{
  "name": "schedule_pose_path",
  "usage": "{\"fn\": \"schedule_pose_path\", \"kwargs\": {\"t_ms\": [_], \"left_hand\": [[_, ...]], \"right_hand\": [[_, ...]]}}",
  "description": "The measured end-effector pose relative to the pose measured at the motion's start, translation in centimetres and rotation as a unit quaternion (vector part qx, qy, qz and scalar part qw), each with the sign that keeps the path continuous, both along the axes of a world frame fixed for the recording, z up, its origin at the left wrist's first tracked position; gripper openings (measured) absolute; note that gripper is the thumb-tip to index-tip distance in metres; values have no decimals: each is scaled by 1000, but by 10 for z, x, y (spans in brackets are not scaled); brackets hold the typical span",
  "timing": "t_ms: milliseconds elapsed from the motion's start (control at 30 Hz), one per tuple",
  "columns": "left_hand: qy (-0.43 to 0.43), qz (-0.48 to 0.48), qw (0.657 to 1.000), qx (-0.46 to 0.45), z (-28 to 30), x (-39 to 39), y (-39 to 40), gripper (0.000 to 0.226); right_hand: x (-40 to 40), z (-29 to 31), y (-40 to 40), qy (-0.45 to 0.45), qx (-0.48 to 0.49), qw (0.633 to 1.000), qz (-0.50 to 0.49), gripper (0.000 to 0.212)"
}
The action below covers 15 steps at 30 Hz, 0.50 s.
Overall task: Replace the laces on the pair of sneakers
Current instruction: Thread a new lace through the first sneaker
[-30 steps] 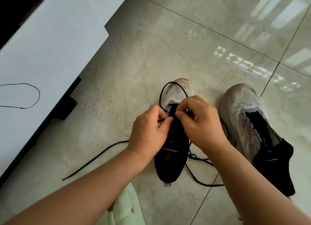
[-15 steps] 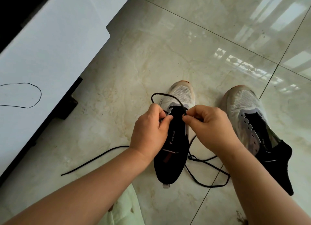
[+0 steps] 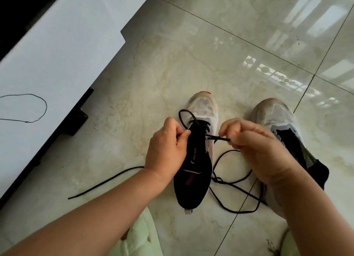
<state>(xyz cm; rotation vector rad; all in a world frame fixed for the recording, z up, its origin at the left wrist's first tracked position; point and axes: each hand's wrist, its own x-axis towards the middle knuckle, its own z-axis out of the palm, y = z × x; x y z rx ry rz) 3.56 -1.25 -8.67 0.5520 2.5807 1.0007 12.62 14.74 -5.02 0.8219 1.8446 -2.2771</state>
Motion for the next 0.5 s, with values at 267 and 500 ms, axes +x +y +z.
{"fn": "schedule_pose_path", "kwargs": {"t_ms": [267,500], "left_hand": [[10,-12,1000,4,0,0,0,27],[3,0,1000,0,-1,-1,-2,25]], "right_hand": [[5,-4,-3,-72,245,962,94,10],[15,0,6,77,-31,992,-94,25]]}}
